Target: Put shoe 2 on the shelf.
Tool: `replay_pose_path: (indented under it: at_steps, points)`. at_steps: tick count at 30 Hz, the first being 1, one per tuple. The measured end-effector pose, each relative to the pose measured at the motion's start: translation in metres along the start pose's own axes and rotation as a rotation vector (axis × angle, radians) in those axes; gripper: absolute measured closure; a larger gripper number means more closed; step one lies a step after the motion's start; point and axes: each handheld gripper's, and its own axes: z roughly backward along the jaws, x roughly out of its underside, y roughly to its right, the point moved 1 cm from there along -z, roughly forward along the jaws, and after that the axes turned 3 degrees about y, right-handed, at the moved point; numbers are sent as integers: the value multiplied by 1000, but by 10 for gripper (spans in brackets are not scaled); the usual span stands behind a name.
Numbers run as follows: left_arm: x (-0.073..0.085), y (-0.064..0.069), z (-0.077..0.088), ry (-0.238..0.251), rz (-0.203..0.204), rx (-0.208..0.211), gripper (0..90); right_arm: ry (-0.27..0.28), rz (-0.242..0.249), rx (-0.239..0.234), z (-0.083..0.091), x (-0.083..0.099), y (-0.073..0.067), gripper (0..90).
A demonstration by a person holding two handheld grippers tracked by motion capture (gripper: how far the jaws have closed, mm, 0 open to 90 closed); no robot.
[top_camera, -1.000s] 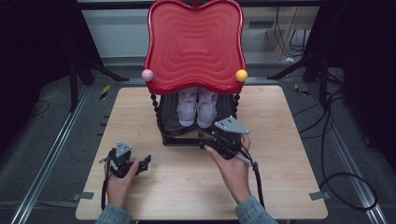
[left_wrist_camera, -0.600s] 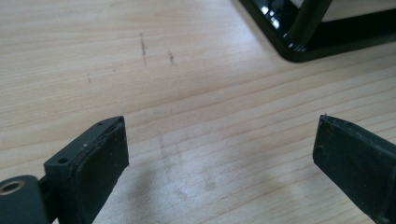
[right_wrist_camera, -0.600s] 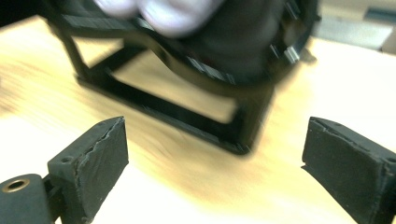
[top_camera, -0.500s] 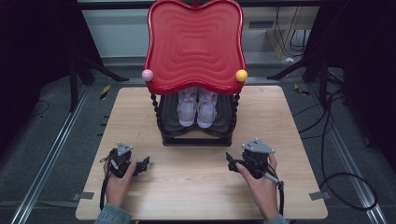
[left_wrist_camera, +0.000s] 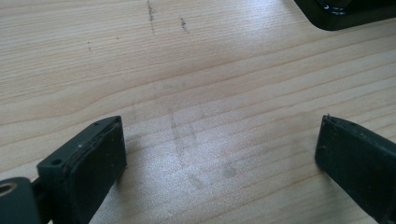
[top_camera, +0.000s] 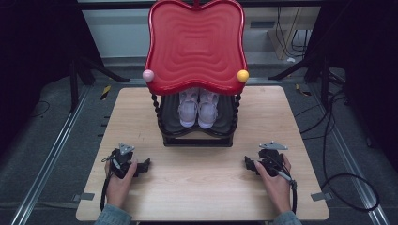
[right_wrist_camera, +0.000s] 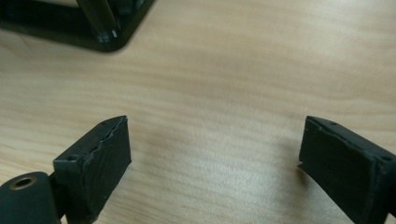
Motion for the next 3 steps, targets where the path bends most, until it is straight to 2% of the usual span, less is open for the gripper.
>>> replay_pose_path:
  at_steps: [3]
  points:
    - [0,0,0,-1,-1,0,1,5,33,14,-2,1,-3,67]
